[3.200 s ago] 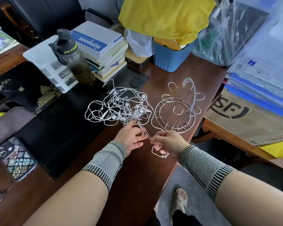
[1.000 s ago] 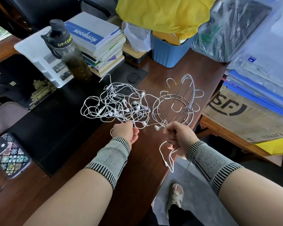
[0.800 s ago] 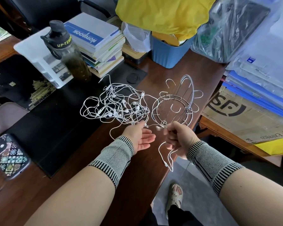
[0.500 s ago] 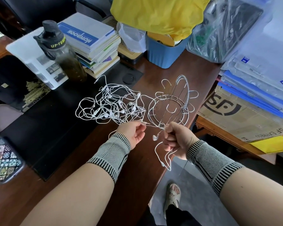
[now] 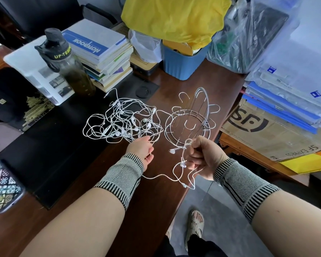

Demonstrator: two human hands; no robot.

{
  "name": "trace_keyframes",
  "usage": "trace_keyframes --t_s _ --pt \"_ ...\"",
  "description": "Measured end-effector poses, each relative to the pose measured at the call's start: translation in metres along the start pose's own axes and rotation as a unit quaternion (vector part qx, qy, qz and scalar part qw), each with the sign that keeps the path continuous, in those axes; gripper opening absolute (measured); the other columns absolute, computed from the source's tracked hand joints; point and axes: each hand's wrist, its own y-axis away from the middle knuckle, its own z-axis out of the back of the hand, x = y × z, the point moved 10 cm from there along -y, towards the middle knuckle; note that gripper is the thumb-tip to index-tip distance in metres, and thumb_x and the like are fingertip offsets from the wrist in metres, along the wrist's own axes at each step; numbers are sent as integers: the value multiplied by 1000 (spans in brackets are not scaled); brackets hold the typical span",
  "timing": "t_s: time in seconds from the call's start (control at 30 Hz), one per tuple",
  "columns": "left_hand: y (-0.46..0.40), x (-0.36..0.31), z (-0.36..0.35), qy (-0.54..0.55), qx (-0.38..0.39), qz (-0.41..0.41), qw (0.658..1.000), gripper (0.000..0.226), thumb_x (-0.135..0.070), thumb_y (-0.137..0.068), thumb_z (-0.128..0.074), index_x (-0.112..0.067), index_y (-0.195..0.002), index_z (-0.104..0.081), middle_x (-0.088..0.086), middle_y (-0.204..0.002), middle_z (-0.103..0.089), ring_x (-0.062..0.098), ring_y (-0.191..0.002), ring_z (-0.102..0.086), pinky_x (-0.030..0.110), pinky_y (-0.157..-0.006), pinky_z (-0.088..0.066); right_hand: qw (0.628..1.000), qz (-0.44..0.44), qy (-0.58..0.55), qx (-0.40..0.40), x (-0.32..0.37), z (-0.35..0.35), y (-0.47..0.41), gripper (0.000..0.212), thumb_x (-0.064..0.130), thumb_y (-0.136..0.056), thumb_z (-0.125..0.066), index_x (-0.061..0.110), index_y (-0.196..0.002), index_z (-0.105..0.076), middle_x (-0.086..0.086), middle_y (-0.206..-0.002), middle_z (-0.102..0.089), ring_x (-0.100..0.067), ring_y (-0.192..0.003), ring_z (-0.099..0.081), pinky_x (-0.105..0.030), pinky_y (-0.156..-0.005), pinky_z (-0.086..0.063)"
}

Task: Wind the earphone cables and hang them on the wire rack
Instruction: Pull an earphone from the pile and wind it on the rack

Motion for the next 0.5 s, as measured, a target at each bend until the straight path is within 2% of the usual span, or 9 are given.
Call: trace_keyframes --t_s 0.1,0.2,0.3,0.37,0.43,0.5 --pt "14 -12 -12 -69 20 -64 995 37 7 -91 -43 -16 -103 -68 0 -106 -66 11 -100 -60 26 -75 -47 1000 1 -7 12 1 -1 2 27 8 -77 -38 11 -50 -42 5 -45 -14 -11 -39 -12 -18 -40 -29" --pt "33 -19 -40 -108 114 -103 982 32 0 -93 -40 -15 -99 -68 -1 -101 -71 14 -101 -64 36 -85 -44 1000 10 -16 20 3 -2 4 28 9 -79 -37 10 -52 -46 6 -43 -15 -10 -37 -12 -18 -39 -29" --pt "48 -15 -66 -152 211 -105 960 28 -16 -98 -41 -16 -99 -69 0 -96 -73 16 -98 -66 42 -90 -40 1000 16 -21 17 6 -1 6 22 9 -79 -41 10 -58 -47 7 -44 -16 -10 -37 -12 -18 -39 -28" --pt "55 -14 -75 -198 241 -116 943 28 -29 -98 -44 -16 -100 -70 4 -102 -74 18 -105 -65 44 -95 -37 1000 16 -19 13 6 2 6 23 9 -78 -45 11 -57 -50 7 -44 -15 -10 -38 -10 -19 -39 -27" --pt "63 -15 -82 -221 265 -132 929 25 -34 -95 -53 -16 -98 -69 4 -101 -75 14 -103 -66 42 -96 -37 1000 15 -17 8 7 4 8 28 11 -81 -45 10 -55 -54 7 -44 -14 -11 -38 -9 -19 -38 -25" --pt "71 -17 -88 -224 290 -152 918 14 -28 -95 -58 -18 -90 -66 -3 -87 -74 8 -89 -68 32 -86 -43 1000 18 -8 -5 9 8 10 35 13 -85 -43 8 -54 -58 6 -43 -14 -10 -37 -10 -19 -38 -25"
